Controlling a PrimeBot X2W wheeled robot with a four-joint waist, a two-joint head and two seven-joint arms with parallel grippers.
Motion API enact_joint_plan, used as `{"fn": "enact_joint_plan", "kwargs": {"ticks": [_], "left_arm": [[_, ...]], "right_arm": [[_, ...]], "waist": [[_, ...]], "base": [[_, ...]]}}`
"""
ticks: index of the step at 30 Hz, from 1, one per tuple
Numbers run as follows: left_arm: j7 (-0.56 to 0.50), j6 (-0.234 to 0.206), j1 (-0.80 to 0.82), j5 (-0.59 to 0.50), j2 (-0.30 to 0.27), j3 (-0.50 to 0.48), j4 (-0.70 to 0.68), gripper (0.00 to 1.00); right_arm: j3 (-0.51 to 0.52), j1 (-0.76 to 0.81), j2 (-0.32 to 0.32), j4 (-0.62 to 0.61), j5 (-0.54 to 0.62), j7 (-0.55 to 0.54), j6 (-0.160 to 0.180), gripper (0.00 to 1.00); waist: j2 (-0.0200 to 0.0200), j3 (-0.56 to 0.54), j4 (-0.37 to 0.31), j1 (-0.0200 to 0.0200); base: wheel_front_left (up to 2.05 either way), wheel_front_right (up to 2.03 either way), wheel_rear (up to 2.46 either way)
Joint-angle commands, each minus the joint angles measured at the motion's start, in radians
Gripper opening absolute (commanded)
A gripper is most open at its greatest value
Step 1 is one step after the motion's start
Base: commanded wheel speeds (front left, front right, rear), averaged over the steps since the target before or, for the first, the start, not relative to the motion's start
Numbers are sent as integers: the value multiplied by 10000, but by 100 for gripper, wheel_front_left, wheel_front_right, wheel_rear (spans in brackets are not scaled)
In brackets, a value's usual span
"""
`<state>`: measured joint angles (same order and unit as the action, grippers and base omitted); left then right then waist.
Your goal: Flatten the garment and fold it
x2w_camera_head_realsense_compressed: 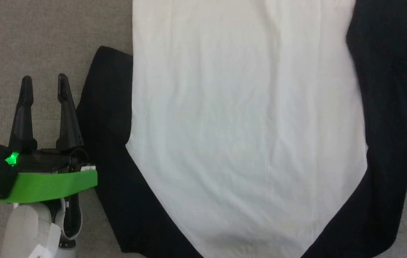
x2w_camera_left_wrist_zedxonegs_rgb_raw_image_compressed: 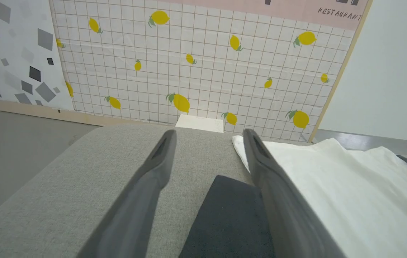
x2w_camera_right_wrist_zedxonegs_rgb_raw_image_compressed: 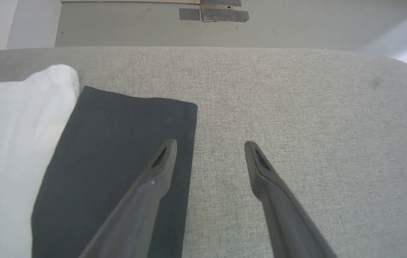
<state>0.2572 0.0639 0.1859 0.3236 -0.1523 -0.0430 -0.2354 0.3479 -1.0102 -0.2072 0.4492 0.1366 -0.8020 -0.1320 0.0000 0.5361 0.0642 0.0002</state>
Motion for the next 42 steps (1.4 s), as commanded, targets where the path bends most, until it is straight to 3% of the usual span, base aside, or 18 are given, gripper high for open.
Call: {"fn": "enact_joint_plan", "kwargs": {"ticks": [1,11,12,13,14,24,30,36,42], "left_arm": [[44,129,211,-196,107,-104,-65,100],[45,516,362,-524,592,-507,52,100],[45,533,351,-547,618,-533,93,100],[45,552,329,-576,649,-558,154,100],[45,564,304,-597,672,-585,210,100],[45,639,-99,-653,873,-839,638,100],[45,652,-708,-599,952,-989,785,100],[45,658,-1360,-541,996,-1104,885,100],[45,660,-1870,-489,1012,-1155,885,100]], "right_arm": [[-101,-233,-81,92,145,-109,13,100],[-499,-351,-284,585,115,-80,13,100],[-483,-337,-294,661,74,-127,13,74],[-447,-313,-330,736,31,-186,13,15],[-432,-268,-367,762,-7,-195,13,0],[614,483,-1127,116,-1028,741,13,0],[858,1938,-2052,-686,-2276,981,13,0],[806,3679,-2652,-2205,-3564,864,13,0],[358,4743,-2484,-4351,-5108,817,13,0]], "waist": [[0,942,358,-2],[0,1351,422,-2],[0,1290,407,-2],[0,1197,392,-2],[0,1094,368,-2],[0,-819,42,-2],[0,-2228,-272,-2],[0,-3377,-564,-2],[0,-4176,-583,-2]], "base": [[0,0,0],[0,0,0],[0,0,0],[0,0,0],[0,0,0],[0,0,0],[0,0,0],[0,0,0],[0,0,0]]}}
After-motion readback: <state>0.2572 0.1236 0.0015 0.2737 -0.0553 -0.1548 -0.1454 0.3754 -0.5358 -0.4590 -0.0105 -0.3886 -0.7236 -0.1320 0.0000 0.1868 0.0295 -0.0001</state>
